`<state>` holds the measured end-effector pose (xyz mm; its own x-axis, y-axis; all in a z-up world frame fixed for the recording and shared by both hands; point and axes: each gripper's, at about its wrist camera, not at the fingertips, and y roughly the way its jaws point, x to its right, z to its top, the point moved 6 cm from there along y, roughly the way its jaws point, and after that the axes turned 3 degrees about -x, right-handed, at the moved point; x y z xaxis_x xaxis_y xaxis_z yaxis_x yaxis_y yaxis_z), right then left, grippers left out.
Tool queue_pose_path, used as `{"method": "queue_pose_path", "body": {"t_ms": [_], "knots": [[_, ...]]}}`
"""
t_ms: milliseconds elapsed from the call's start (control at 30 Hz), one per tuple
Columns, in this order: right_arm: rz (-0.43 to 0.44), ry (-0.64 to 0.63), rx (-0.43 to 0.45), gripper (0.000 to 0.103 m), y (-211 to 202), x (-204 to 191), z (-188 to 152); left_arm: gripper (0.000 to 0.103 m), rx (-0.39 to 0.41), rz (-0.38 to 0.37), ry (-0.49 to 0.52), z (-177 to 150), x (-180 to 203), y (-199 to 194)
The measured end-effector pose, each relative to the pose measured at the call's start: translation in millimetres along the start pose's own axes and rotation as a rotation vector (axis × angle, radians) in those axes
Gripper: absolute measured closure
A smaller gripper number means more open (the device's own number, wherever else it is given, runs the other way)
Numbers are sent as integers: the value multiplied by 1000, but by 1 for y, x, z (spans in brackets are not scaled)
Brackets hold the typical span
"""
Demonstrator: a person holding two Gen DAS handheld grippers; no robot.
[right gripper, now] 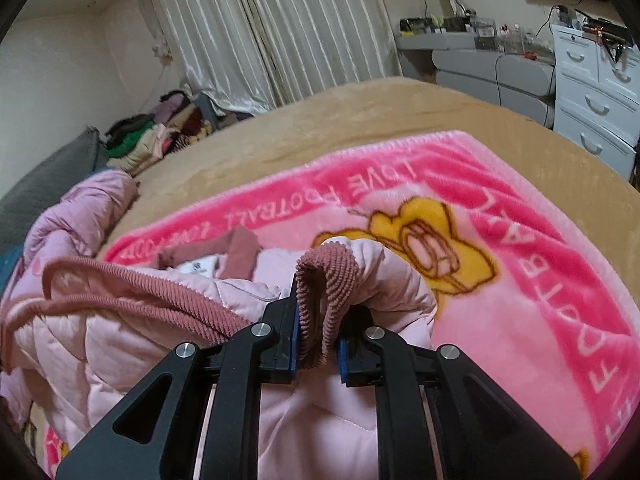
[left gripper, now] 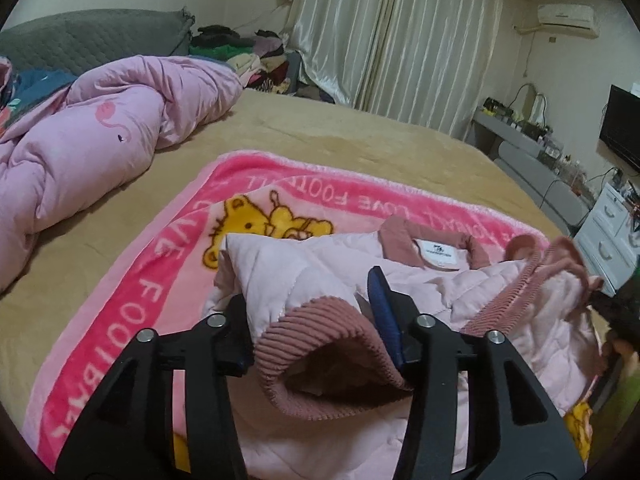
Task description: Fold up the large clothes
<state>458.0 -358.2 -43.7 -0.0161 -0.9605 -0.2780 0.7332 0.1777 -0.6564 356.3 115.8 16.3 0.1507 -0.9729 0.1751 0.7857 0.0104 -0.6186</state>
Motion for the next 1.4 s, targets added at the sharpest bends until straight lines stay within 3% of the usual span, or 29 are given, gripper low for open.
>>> {"method": "queue_pose_path", "body": {"t_ms": [133, 300, 367, 500, 567, 667, 733, 867, 967, 1033, 1067, 1100, 1233, 1400], "knots": [[-17, 8, -9, 90, 10, 0, -2, 56, 25, -1, 0, -2, 4, -9], [-38, 12, -21, 90, 15, 2, -3, 34, 47, -28, -13, -3, 4, -23], [-43, 25, -29, 89, 16, 3, -2, 20, 80, -13, -10, -3, 0, -35], [-53, 36, -42, 87, 17, 1, 1, 19, 114, 25, -5, -5, -16, -47], [-50, 48, -44, 85, 14, 0, 3, 19, 70, 95, -8, -14, -33, -36], [-41, 62, -60, 83, 9, 0, 6, 19, -15, 73, -59, -29, -55, -13], [-24, 79, -84, 80, 6, 0, 7, 19, -74, 73, -38, -41, -59, 4], [20, 141, -152, 68, -1, 4, 10, 19, -170, 78, -8, -66, -66, 33], [35, 137, -177, 60, -11, 3, 13, 19, -194, 31, -38, -76, -69, 41], [82, 153, -192, 41, -18, 1, 13, 19, -197, 23, -38, -78, -69, 40], [106, 165, -200, 16, -24, -1, 12, 19, -195, 22, -35, -78, -68, 40], [87, 170, -196, 4, -30, -1, 11, 19, -194, 15, -32, -78, -67, 38], [80, 130, -157, 4, -52, 1, 5, 19, -202, -9, -31, -82, -63, 35], [16, 33, -88, 4, -77, 17, -27, 19, -206, -45, -12, -85, -59, 33]]}}
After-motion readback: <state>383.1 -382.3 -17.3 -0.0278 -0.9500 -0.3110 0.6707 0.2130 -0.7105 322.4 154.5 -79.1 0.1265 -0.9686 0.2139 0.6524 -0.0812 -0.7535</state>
